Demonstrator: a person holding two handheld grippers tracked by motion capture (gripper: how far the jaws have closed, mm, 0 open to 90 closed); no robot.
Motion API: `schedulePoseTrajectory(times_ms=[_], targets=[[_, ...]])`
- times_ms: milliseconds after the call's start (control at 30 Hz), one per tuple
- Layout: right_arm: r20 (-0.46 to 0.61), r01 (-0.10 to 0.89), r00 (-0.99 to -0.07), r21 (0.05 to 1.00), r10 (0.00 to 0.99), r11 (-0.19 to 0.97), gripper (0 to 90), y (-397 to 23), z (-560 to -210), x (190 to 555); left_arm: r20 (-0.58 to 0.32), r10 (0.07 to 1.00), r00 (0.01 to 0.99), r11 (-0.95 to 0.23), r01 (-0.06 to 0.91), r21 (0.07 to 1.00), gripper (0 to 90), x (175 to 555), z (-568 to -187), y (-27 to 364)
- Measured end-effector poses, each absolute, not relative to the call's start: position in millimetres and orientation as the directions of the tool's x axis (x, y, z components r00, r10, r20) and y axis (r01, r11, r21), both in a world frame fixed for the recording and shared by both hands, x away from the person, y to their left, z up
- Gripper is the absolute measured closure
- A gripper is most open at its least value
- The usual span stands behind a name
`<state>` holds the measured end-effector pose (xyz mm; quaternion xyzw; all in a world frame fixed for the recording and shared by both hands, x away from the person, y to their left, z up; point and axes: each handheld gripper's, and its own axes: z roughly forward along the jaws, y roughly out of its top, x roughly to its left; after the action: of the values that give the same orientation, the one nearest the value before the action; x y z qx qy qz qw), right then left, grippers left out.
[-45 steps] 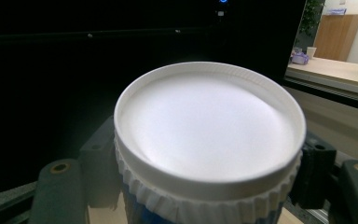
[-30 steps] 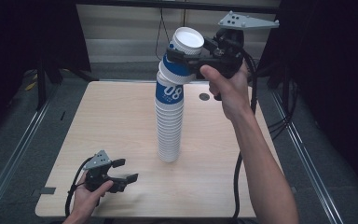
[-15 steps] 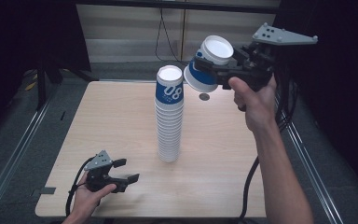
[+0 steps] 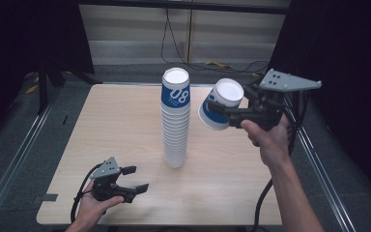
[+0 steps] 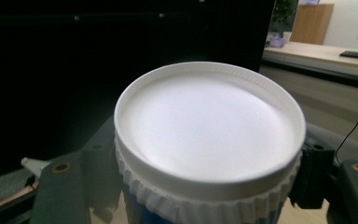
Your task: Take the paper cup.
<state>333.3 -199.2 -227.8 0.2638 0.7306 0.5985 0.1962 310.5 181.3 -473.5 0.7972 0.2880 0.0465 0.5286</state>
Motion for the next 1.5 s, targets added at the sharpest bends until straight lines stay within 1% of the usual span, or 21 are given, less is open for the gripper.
schedulePoseTrajectory(times_ms=[200, 233, 300, 367, 500, 567, 633, 733, 800, 967, 1067, 1133, 1200, 1267, 1333, 1500], targets=[[0.048, 0.183, -0.805, 0.968, 0.591, 0.171, 28.1, -188.7, -252.9, 332.2, -0.235, 0.487, 0.841, -0.280, 0.406, 0.870, 17.3, 312.9, -472.3, 174.3], [0.056, 0.194, -0.815, 0.965, 0.577, 0.179, 28.2, -185.7, -262.9, 332.6, -0.245, 0.479, 0.843, -0.271, 0.407, 0.872, 15.2, 313.3, -471.5, 173.2], [0.062, 0.198, -0.821, 0.964, 0.567, 0.180, 28.1, -184.9, -267.7, 332.9, -0.269, 0.437, 0.858, -0.250, 0.403, 0.880, 15.7, 313.8, -469.1, 171.9], [0.080, 0.211, -0.828, 0.961, 0.555, 0.177, 28.2, -183.5, -280.7, 333.3, -0.244, 0.451, 0.859, -0.263, 0.389, 0.883, 15.6, 314.2, -465.4, 168.5], [0.085, 0.220, -0.828, 0.959, 0.555, 0.181, 28.2, -181.7, -291.3, 331.6, -0.233, 0.440, 0.867, -0.275, 0.377, 0.884, 15.6, 318.0, -455.4, 159.4], [0.098, 0.225, -0.834, 0.959, 0.542, 0.173, 28.2, -180.7, -296.6, 329.8, -0.234, 0.421, 0.876, -0.280, 0.371, 0.885, 15.7, 319.7, -451.0, 154.8], [0.105, 0.236, -0.843, 0.954, 0.528, 0.185, 28.2, -178.6, -306.4, 327.2, -0.197, 0.417, 0.888, -0.309, 0.342, 0.887, 16.0, 320.9, -445.6, 147.1], [0.116, 0.241, -0.846, 0.954, 0.520, 0.179, 28.3, -178.8, -311.4, 326.2, -0.176, 0.392, 0.903, -0.326, 0.316, 0.891, 18.5, 323.0, -440.0, 137.7], [0.137, 0.253, -0.845, 0.954, 0.517, 0.161, 28.5, -179.6, -317.2, 325.4, -0.184, 0.374, 0.909, -0.325, 0.314, 0.892, 18.6, 324.8, -436.5, 132.2], [0.164, 0.270, -0.863, 0.949, 0.477, 0.161, 28.5, -177.9, -334.7, 324.9, -0.191, 0.352, 0.916, -0.317, 0.309, 0.897, 17.9, 327.5, -433.9, 122.1], [0.191, 0.303, -0.866, 0.936, 0.462, 0.182, 28.4, -172.5, -346.2, 326.3, -0.197, 0.323, 0.926, -0.290, 0.295, 0.910, 15.6, 326.4, -433.3, 118.2], [0.211, 0.319, -0.870, 0.930, 0.447, 0.182, 28.3, -168.5, -355.0, 326.5, -0.180, 0.311, 0.933, -0.322, 0.281, 0.904, 15.6, 324.3, -432.7, 114.3], [0.222, 0.331, -0.872, 0.924, 0.437, 0.192, 28.3, -163.7, -363.9, 326.1, -0.179, 0.294, 0.939, -0.314, 0.272, 0.910, 15.6, 321.2, -433.4, 111.5], [0.226, 0.331, -0.878, 0.924, 0.423, 0.193, 28.4, -161.1, -369.1, 326.5, -0.169, 0.278, 0.946, -0.336, 0.260, 0.905, 15.6, 319.2, -434.2, 109.8], [0.231, 0.332, -0.884, 0.922, 0.407, 0.198, 28.3, -157.5, -372.8, 326.2, -0.169, 0.269, 0.948, -0.332, 0.256, 0.908, 15.6, 317.0, -435.6, 109.4], [0.226, 0.331, -0.879, 0.923, 0.419, 0.195, 28.5, -154.6, -377.1, 326.1, -0.186, 0.250, 0.950, -0.337, 0.266, 0.903, 15.6, 316.7, -437.5, 111.2]])
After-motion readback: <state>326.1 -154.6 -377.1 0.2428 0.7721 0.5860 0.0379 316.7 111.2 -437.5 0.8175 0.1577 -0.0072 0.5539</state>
